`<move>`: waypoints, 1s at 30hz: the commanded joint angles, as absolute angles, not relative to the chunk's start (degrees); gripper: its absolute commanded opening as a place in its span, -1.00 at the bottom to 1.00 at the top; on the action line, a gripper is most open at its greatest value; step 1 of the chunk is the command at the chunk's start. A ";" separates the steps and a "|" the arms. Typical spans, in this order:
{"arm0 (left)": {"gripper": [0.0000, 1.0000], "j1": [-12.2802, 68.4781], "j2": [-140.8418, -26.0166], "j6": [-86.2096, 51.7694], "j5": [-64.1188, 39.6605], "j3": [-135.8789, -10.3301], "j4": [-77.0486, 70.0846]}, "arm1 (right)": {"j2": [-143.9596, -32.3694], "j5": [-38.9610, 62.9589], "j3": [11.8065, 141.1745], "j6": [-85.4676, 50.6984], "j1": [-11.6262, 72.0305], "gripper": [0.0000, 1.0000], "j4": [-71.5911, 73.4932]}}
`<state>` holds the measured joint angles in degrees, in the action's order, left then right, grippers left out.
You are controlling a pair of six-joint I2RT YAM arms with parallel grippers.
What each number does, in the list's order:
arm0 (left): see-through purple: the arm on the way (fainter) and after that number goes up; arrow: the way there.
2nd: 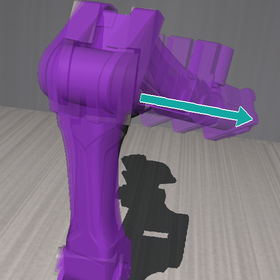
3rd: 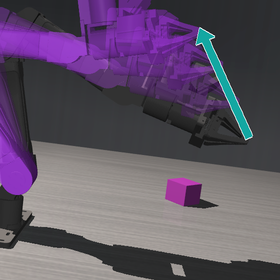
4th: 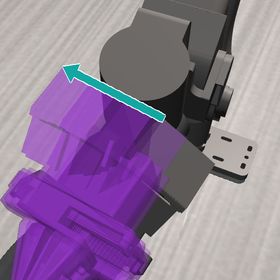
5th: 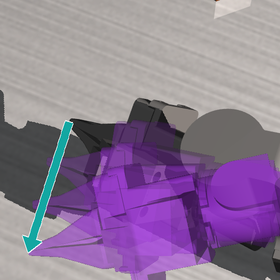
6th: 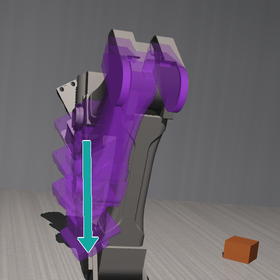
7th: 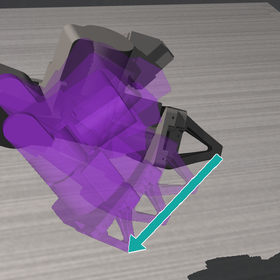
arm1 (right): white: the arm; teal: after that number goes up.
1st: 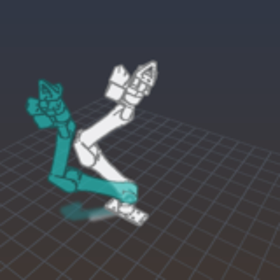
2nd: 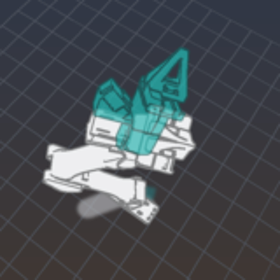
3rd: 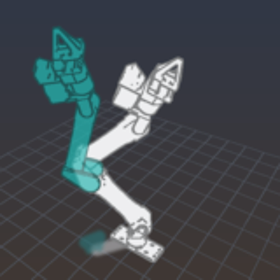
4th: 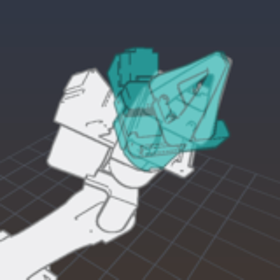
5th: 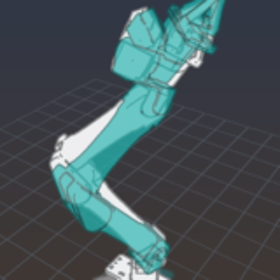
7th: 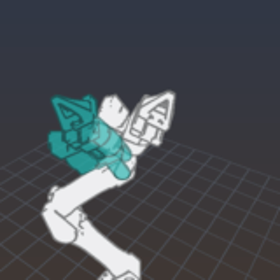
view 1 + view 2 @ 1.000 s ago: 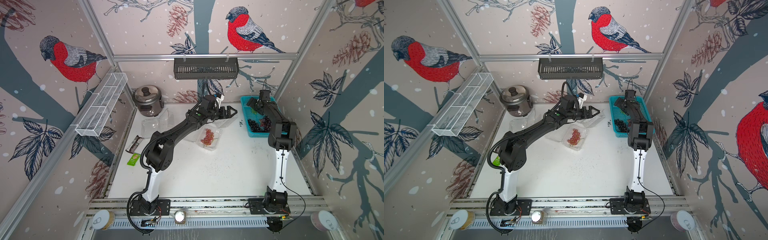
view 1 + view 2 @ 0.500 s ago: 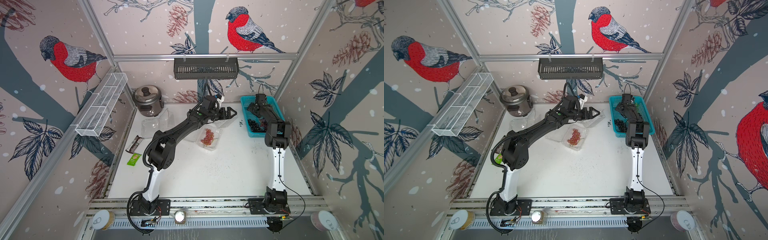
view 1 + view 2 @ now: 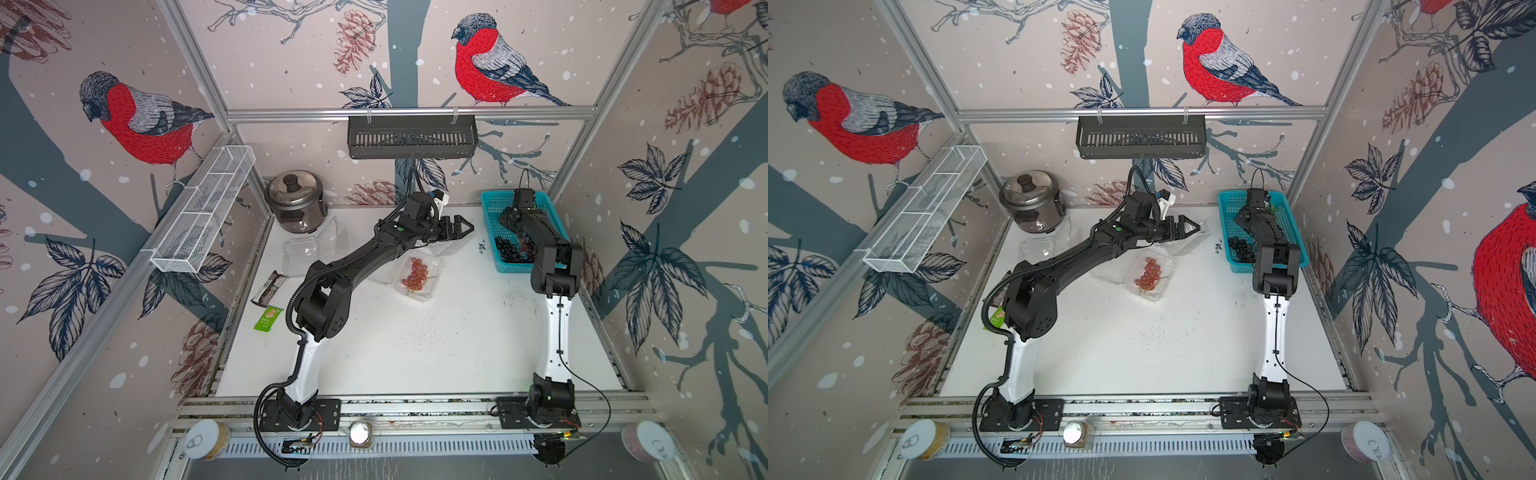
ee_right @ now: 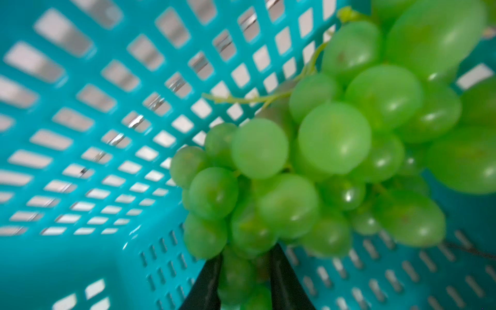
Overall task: Pack grapes into containers
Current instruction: Pick up the grape from the basket.
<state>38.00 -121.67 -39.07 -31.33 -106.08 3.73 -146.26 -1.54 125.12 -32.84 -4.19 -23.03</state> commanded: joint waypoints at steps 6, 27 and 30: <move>0.95 37.95 -120.98 -39.15 -31.49 -105.45 2.20 | -138.56 3.02 117.35 -30.77 -4.06 -0.57 -22.59; 0.95 38.00 -117.36 -39.20 -30.60 -101.46 1.67 | -116.57 5.23 94.79 -27.52 -1.63 -0.60 -18.20; 0.95 37.96 -116.49 -39.12 -30.36 -100.76 1.85 | -114.23 5.61 94.20 -27.29 -1.51 -0.59 -18.63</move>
<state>38.00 -117.71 -39.07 -31.20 -101.23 3.68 -116.16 4.60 94.63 -28.21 -1.80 -20.10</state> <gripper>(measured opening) 0.973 0.204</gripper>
